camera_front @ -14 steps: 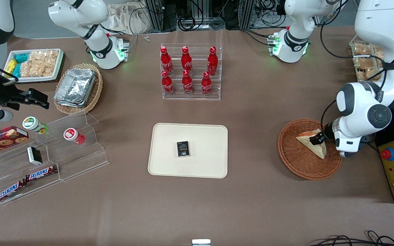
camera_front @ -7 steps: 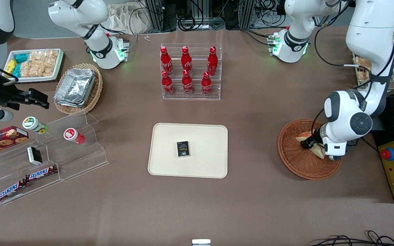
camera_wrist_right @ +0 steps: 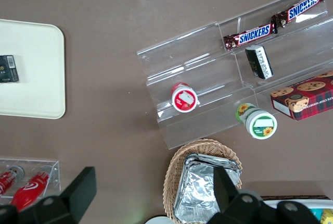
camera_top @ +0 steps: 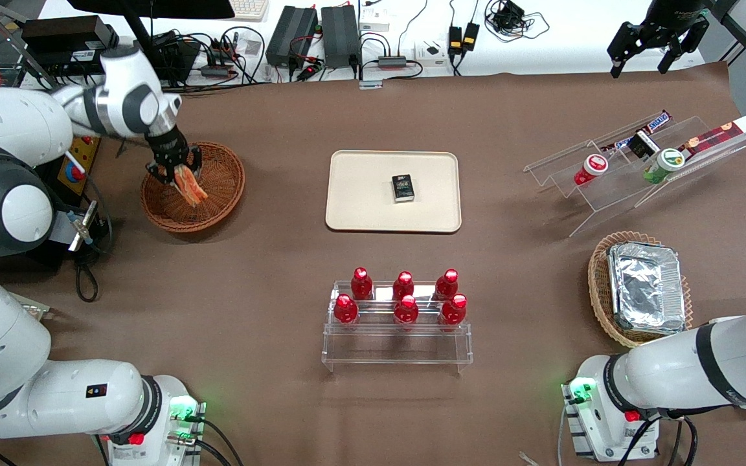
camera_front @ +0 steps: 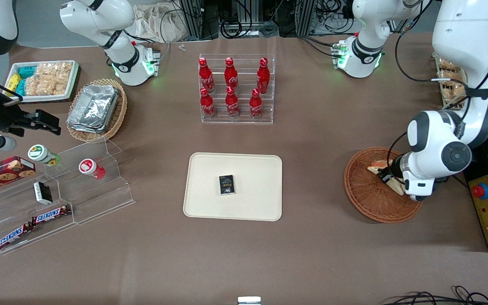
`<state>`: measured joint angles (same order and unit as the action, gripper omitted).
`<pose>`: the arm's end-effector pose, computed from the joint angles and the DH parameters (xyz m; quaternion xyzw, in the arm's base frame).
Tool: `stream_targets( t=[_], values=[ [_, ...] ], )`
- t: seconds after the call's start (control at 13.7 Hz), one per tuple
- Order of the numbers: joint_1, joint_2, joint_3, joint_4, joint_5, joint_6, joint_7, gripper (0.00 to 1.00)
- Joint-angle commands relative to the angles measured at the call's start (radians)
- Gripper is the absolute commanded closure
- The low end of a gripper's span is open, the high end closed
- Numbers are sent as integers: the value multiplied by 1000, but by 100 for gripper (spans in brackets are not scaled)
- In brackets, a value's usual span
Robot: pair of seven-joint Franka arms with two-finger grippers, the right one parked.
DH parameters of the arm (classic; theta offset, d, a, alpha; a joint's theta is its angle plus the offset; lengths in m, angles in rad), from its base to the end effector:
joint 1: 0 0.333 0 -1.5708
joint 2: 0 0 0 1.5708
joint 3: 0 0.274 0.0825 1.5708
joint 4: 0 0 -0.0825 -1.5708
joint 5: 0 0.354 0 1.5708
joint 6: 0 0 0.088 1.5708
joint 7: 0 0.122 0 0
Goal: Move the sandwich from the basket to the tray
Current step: 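Lift the sandwich and carry it with the left gripper to the tray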
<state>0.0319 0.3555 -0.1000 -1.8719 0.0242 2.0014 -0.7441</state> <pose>0.5609 -0.0351 0.2727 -0.9392 -0.3247 0.1056 0.0375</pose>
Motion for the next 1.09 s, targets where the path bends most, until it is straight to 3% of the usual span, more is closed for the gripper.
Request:
stream_targets(
  t=[0.0,0.22,0.44,0.58,1.02],
  values=[
    [-7,-1,-64,257,3,-287,3,100],
    [-9,23,-177,466,2,-441,26,100],
    [-9,45,-332,490,-3,-435,84,100],
    [-42,130,-406,497,19,-421,84,100],
    [-256,393,-402,559,198,-172,-6,100]
  ],
)
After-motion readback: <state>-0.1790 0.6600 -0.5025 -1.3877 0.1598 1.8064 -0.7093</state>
